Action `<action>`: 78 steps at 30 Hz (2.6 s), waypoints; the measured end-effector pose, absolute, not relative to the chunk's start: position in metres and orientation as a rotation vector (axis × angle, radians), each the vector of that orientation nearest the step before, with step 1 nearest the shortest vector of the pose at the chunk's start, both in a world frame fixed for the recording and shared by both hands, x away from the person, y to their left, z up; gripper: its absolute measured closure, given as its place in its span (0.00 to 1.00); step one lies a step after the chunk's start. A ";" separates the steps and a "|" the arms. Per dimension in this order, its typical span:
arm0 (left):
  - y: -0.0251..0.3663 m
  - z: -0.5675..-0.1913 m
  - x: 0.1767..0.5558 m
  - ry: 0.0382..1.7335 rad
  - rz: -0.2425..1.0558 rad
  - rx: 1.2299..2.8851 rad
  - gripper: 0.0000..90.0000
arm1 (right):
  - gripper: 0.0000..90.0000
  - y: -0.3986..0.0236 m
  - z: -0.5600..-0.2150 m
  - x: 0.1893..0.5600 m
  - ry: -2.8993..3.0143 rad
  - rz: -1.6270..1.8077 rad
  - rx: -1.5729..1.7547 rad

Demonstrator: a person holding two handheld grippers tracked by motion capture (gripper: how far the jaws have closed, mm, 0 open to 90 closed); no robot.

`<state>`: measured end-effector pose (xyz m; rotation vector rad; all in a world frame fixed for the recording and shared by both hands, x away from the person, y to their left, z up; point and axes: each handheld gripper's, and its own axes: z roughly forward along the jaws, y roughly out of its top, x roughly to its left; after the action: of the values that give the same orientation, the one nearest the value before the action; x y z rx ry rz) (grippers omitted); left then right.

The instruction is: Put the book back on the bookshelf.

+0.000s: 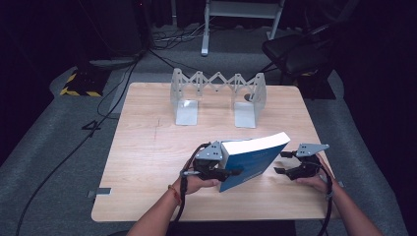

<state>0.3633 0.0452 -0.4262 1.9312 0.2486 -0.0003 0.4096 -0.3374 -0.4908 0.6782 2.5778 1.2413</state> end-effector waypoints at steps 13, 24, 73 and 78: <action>0.059 -0.424 0.358 0.200 -0.012 1.959 0.65 | 0.29 -0.318 -0.500 0.402 2.672 1.219 0.532; 0.065 -0.428 0.356 0.201 -0.003 1.977 0.63 | 0.30 -0.297 -0.503 0.401 2.709 1.240 0.443; 0.064 -0.471 0.324 0.335 0.326 2.283 0.51 | 0.57 -0.270 -0.461 0.371 2.633 1.462 0.121; 0.070 -0.474 0.326 0.427 0.385 2.250 0.51 | 0.65 -0.270 -0.454 0.365 2.622 1.522 0.068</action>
<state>0.3263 0.0695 -0.4736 2.2498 0.4269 0.3854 0.3646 -0.2696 -0.4542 0.0682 2.6219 1.5218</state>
